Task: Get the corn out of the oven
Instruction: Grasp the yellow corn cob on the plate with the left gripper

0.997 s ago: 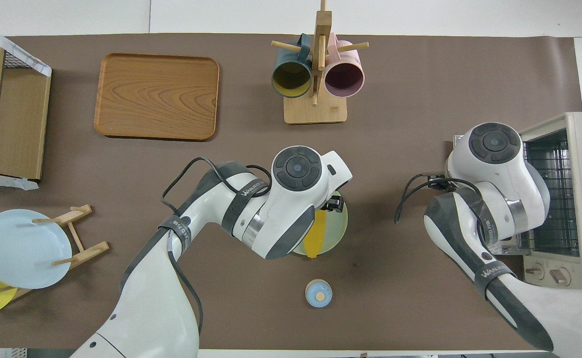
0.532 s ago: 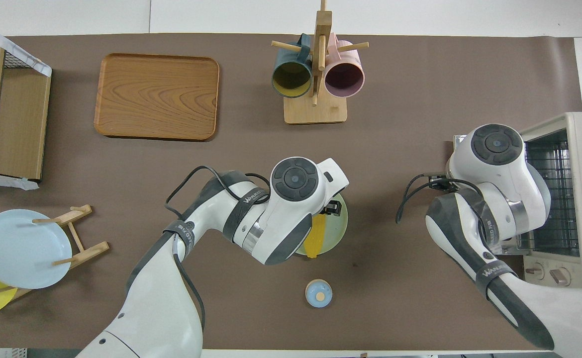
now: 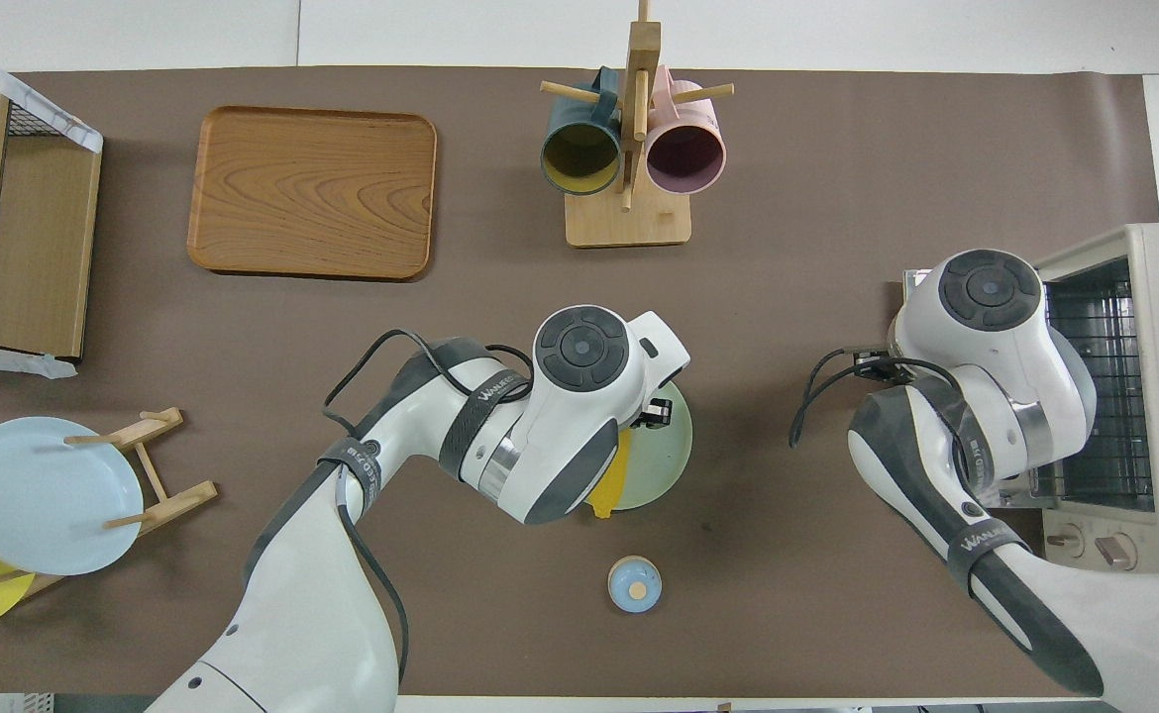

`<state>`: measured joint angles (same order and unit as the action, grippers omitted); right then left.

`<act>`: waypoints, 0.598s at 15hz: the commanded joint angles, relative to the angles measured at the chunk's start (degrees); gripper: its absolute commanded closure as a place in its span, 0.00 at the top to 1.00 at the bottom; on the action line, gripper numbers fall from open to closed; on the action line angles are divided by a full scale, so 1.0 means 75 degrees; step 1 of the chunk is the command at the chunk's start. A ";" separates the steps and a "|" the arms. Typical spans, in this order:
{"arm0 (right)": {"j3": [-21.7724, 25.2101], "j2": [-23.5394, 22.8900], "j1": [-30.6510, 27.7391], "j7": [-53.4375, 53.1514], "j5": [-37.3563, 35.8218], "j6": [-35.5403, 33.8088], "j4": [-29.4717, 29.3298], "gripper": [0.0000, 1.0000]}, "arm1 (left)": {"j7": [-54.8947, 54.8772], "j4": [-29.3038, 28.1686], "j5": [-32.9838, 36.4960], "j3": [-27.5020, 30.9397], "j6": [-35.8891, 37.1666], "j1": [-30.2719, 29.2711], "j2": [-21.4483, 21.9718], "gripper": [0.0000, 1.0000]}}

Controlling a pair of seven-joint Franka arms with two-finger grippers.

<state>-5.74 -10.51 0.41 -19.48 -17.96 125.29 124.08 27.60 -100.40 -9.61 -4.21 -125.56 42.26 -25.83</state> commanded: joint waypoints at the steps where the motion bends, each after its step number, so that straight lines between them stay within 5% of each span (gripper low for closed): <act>1: -0.0031 0.0252 -0.0219 0.0614 -0.0372 -0.1302 -0.0510 0.00 | 0.0292 0.0238 -0.0206 0.0105 0.0487 -0.0080 0.0221 0.00; 9: 0.0004 0.1049 -0.1143 0.2524 -0.0348 -0.2502 -0.0993 0.00 | 0.0094 0.1551 0.0295 0.0175 0.1952 -0.2257 0.0340 0.00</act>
<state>-6.53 -3.20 -3.02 -5.64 -17.93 106.75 115.18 29.05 -90.00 -9.48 -2.50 -112.22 28.98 -21.91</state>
